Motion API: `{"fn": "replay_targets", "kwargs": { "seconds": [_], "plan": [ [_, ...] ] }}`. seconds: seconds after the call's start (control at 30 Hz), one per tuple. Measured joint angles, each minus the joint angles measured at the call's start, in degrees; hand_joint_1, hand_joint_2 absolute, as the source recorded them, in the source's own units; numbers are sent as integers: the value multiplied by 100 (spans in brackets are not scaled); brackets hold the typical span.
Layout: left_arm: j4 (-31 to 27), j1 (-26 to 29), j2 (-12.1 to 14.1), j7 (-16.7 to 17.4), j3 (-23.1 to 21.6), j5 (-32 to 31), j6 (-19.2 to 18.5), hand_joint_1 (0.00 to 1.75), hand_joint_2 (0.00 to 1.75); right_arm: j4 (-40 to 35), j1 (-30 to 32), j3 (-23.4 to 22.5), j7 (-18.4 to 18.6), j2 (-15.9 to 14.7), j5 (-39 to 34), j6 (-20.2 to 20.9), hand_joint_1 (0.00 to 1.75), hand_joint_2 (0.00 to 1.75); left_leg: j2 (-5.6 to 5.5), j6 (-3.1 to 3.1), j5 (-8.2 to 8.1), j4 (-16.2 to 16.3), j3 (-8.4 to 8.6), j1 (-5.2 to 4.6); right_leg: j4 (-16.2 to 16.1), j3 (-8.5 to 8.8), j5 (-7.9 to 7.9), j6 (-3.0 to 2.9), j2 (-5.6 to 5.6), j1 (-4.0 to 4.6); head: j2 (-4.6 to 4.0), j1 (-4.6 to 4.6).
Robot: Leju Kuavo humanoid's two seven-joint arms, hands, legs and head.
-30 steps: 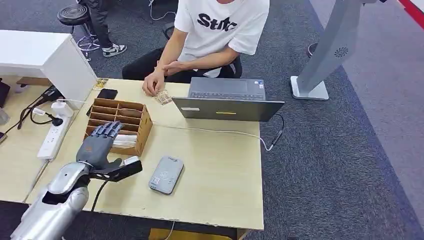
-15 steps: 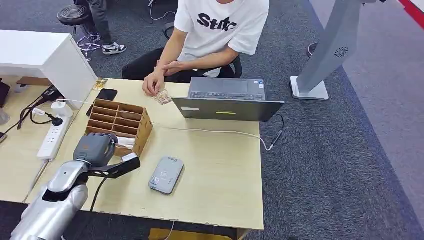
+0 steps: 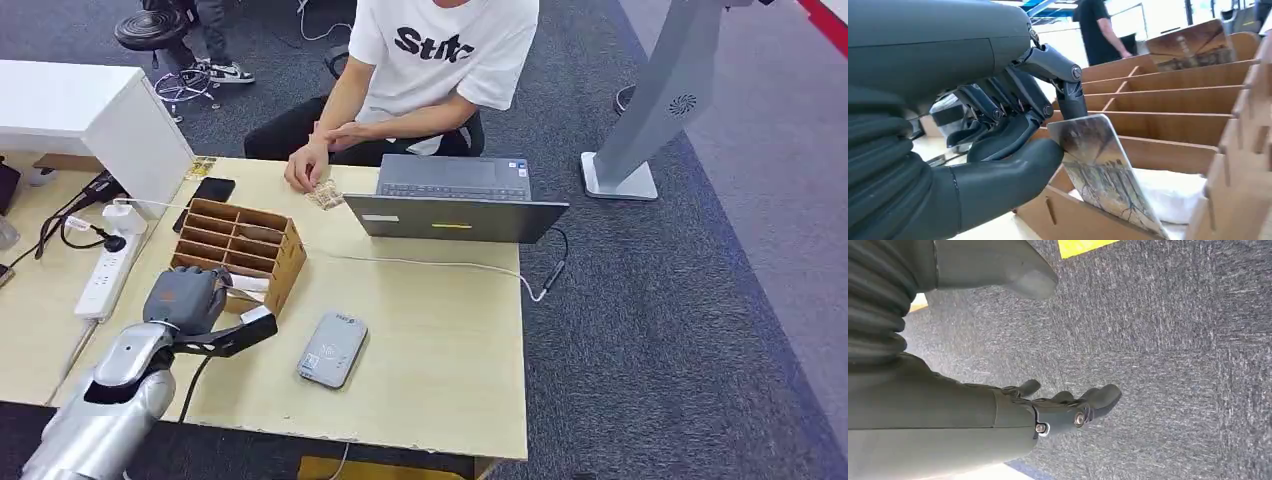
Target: Pass the card to the sensor for recognition and then transmit it.
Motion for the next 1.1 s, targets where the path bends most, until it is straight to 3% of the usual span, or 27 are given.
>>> {"fn": "replay_targets", "kwargs": {
  "seconds": [0.43,0.77,1.1],
  "plan": [
    [359,-43,-240,-92,439,-157,535,175,175,0,-3,-24,39,7,149,0,0,175,0,0,0,1,1,0,0,0,1,0,0,0,0,-2],
    [-109,-587,-269,-149,837,-81,531,175,175,0,-2,-35,-17,17,221,-2,0,175,0,-3,3,1,0,1,1,0,4,-6,0,1,0,-2],
    [-341,-706,-284,-210,938,-101,511,175,175,0,-3,-42,-46,28,247,-15,0,175,0,-2,4,1,0,1,1,0,4,-6,-1,1,0,-2]
  ]
}}
